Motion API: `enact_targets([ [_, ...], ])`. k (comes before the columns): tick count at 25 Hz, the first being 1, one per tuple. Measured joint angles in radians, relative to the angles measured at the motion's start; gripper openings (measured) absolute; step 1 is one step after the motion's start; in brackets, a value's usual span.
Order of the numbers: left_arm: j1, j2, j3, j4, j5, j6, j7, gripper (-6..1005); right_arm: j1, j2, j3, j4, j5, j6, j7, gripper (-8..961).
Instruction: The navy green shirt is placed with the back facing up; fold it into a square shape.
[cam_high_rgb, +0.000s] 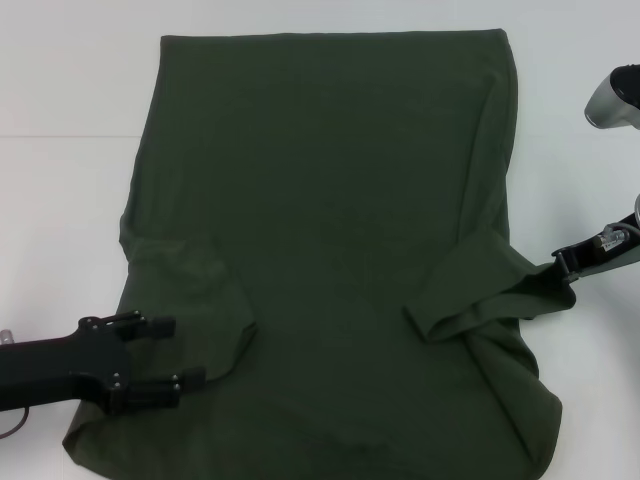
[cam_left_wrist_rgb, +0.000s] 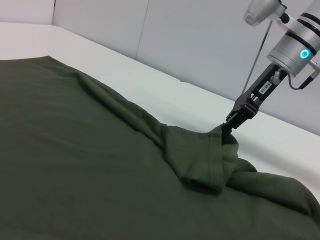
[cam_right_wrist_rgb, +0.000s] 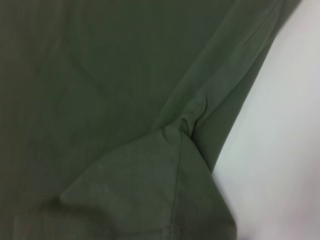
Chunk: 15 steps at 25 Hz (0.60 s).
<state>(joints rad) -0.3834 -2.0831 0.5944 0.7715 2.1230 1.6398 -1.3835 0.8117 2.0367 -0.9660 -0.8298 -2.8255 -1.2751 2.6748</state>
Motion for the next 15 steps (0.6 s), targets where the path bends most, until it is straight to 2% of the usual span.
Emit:
enact_targets([
  [4, 0.0, 0.0, 0.002, -0.001, 0.0, 0.0, 0.001, 887, 0.001, 0.0, -0.001, 0.0, 0.0, 0.001, 0.0, 19],
  [15, 0.0, 0.0, 0.0, -0.002, 0.0, 0.004, 0.002, 887, 0.009, -0.001, 0.032, -0.057, 0.025, -0.035, 0.0, 9],
])
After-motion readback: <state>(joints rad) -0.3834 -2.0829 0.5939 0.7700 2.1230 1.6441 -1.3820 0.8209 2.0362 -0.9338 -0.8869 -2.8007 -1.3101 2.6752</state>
